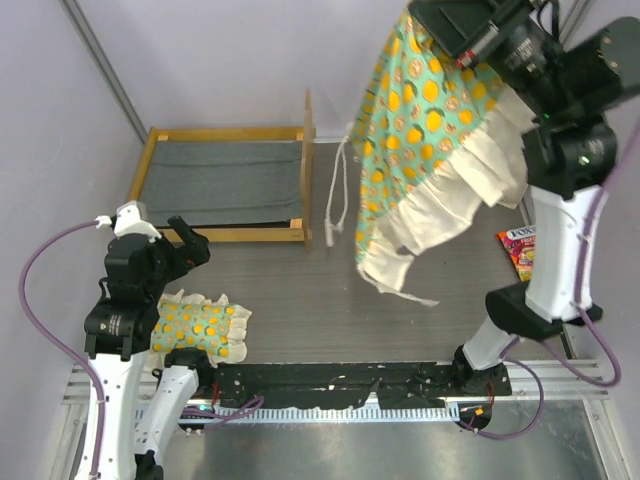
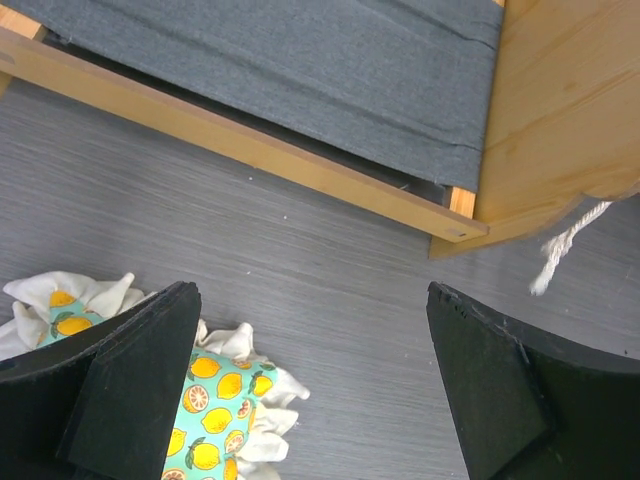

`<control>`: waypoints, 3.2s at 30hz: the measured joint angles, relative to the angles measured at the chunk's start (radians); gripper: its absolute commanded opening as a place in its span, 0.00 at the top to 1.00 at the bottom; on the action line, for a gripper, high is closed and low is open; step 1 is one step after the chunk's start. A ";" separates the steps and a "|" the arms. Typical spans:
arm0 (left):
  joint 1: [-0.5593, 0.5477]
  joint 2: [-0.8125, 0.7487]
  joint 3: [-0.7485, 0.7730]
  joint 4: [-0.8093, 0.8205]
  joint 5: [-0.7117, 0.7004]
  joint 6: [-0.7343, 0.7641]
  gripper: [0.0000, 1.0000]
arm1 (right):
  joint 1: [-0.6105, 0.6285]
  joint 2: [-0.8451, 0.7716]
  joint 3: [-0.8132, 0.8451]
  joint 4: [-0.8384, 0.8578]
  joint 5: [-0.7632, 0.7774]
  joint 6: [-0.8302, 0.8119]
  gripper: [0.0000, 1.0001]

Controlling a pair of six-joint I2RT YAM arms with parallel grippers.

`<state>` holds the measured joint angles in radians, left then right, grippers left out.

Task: Set up the pet bed

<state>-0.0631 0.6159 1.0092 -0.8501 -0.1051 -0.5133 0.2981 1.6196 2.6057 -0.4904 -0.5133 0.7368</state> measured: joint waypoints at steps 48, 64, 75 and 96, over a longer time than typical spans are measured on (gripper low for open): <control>-0.323 0.335 -0.299 1.333 0.569 -0.755 1.00 | 0.211 0.026 -0.365 0.219 -0.024 0.005 0.99; -0.253 0.280 0.219 0.782 0.462 -0.245 1.00 | 0.211 0.035 -0.310 0.106 0.031 -0.115 0.99; -0.021 0.468 0.672 0.621 0.343 0.140 1.00 | 0.313 0.404 -0.038 0.191 -0.036 -0.135 0.99; 0.163 0.647 0.303 0.774 0.038 0.313 0.83 | 0.464 0.875 0.012 0.100 0.390 -0.470 0.29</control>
<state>0.0998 1.2625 1.3117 -0.0757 -0.0669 -0.2005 0.7624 2.4947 2.6179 -0.3904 -0.1234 0.2665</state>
